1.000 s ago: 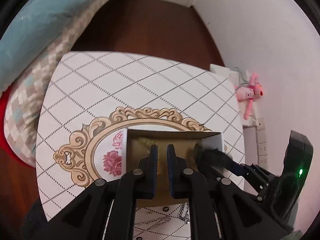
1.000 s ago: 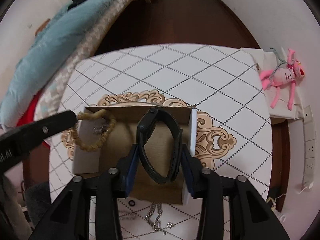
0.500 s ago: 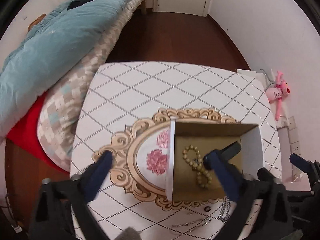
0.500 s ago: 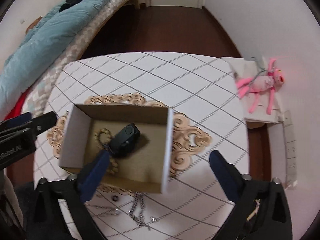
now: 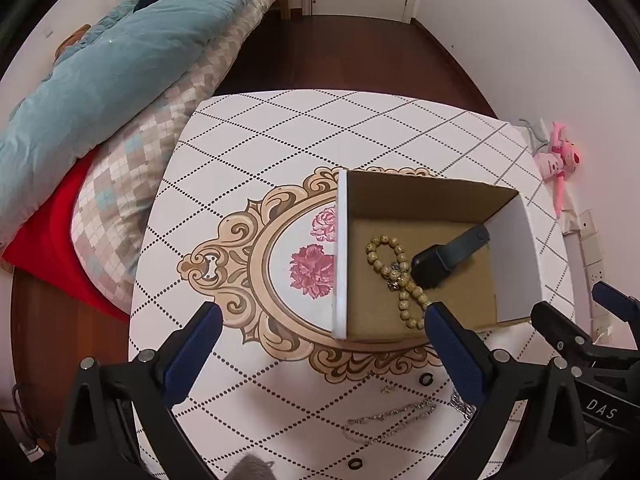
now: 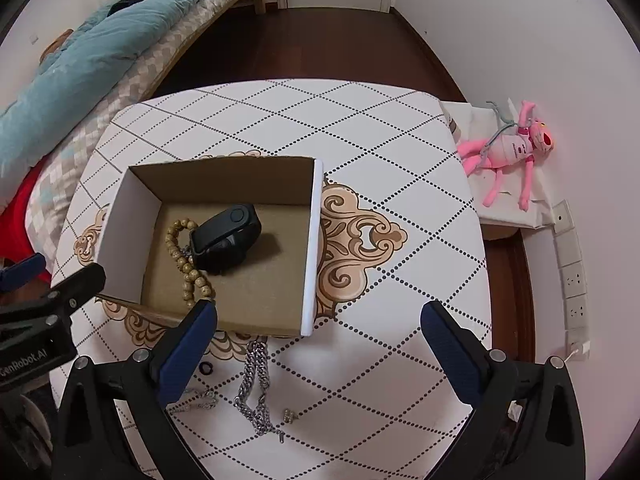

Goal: Organize jewelry
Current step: 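Open both tools to release the items and lift away from the box, then grasp the thick silver chain with the right tool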

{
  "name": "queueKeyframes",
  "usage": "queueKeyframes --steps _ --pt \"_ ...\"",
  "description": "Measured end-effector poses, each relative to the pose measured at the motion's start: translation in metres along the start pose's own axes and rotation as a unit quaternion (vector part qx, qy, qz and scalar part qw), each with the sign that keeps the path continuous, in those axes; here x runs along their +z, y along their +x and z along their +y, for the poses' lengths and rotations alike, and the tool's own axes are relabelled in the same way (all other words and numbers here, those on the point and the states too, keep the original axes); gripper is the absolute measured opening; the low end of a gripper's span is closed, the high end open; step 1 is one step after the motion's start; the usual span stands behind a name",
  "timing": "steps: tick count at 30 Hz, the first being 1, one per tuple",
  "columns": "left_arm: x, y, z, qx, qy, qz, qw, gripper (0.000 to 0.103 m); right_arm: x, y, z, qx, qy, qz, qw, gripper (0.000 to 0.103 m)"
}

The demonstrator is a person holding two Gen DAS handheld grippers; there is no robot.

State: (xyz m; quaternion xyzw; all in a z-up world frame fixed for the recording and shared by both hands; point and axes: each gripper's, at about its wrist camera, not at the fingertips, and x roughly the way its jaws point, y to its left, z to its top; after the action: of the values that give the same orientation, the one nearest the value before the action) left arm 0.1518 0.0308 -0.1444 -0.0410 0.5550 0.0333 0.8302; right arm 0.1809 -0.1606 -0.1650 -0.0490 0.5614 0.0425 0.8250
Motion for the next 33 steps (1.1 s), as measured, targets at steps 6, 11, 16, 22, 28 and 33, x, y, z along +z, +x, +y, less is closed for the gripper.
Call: queueKeyframes --steps 6,11,16,22,28,33 --pt "-0.008 -0.028 -0.002 0.011 -0.002 -0.018 0.9998 0.103 -0.006 -0.030 -0.002 0.000 0.010 -0.028 1.000 0.103" --pt "-0.016 -0.061 -0.003 0.014 0.003 -0.044 0.9989 0.103 -0.017 -0.063 -0.004 -0.003 0.016 -0.053 0.998 0.103" --pt "-0.025 -0.094 -0.005 0.013 0.008 -0.066 0.9977 0.103 -0.027 -0.098 -0.008 0.002 0.028 -0.079 0.996 0.103" --pt "-0.033 -0.123 -0.006 0.012 0.006 -0.082 0.9965 0.103 -0.039 -0.141 -0.009 0.014 0.038 -0.112 0.993 0.103" --pt "-0.047 -0.125 0.001 0.051 -0.002 -0.091 0.9945 0.103 -0.054 -0.153 -0.008 0.015 0.032 -0.109 0.993 0.103" --pt "-0.070 -0.089 0.014 0.074 -0.003 -0.063 0.9953 0.103 -0.077 -0.103 -0.007 0.041 0.035 -0.069 0.996 0.096"
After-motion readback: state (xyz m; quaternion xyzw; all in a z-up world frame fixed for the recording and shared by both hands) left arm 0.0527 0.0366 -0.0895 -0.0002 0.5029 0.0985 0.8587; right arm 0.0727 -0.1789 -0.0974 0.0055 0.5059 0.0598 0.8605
